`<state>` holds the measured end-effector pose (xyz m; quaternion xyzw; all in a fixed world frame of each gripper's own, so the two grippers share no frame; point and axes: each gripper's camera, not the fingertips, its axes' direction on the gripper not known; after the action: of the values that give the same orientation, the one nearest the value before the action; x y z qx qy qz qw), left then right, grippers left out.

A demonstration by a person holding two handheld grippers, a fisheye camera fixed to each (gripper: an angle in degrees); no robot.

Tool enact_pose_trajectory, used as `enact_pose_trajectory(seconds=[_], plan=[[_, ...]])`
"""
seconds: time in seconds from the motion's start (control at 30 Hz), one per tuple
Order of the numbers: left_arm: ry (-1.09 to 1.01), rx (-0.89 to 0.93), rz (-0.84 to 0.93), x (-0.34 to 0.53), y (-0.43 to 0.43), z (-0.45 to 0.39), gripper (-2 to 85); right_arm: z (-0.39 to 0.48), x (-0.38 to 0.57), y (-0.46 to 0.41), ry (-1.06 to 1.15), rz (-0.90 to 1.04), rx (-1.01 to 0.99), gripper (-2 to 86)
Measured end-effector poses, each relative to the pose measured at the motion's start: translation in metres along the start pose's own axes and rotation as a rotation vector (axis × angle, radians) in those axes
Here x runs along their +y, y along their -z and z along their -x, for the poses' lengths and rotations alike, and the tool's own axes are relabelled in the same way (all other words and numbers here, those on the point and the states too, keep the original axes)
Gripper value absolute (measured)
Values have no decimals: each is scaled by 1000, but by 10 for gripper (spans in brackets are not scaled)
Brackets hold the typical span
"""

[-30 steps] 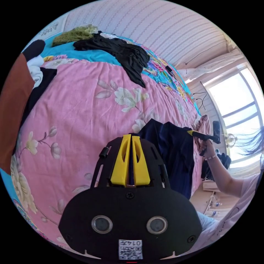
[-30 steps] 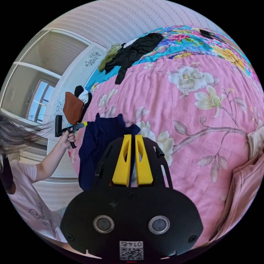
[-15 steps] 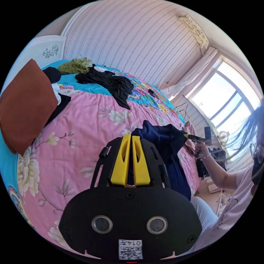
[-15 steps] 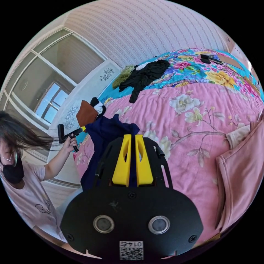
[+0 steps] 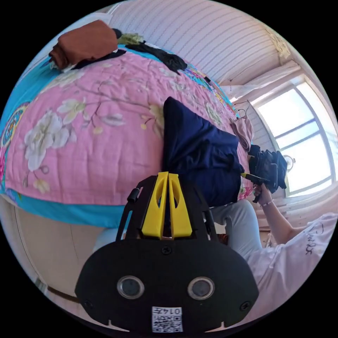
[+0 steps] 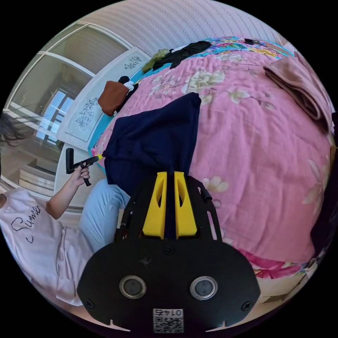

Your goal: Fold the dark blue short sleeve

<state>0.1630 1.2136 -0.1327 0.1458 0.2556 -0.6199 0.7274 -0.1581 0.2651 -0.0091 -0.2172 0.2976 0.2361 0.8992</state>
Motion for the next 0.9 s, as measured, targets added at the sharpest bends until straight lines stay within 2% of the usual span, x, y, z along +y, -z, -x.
enact_pose_trajectory(seconds=[0.03, 0.1, 0.2, 0.27, 0.4, 0.47, 0.5, 0.57, 0.63, 0.77, 0.83, 0.9], plan=[[43, -13, -3, 11, 10, 1, -9, 3, 10, 4, -33, 0, 23, 33], [0, -52, -65, 22, 34, -11, -8, 15, 20, 20, -49, -54, 58, 39], [-164, -56, -102, 18, 51, -53, 1, 59, 21, 39, 97, -145, 164, 58], [-306, -44, -135, 9, 38, -98, 41, 85, 9, 31, 189, -142, 172, 75], [-405, -135, -42, -6, -19, -139, 77, 118, -18, -29, 289, 11, 195, 98], [-408, -191, 42, -6, -45, -140, 38, 114, -20, -56, 254, 120, 214, 68], [-417, -164, 30, -3, -41, -141, 25, 112, -16, -64, 252, 168, 189, 47], [-448, -42, 20, 12, -13, -146, 1, 115, -4, -53, 272, 128, 165, 32], [-501, 7, 18, 35, 8, -155, -1, 123, 20, -33, 337, 117, 136, 29], [-485, -1, 156, 78, 17, -162, 25, 131, 58, -29, 416, 193, 90, 43], [-477, -53, 183, 90, 25, -165, 49, 129, 77, -35, 402, 269, 147, 63], [-455, -89, 169, 98, 40, -168, 58, 124, 89, -29, 366, 253, 141, 70]])
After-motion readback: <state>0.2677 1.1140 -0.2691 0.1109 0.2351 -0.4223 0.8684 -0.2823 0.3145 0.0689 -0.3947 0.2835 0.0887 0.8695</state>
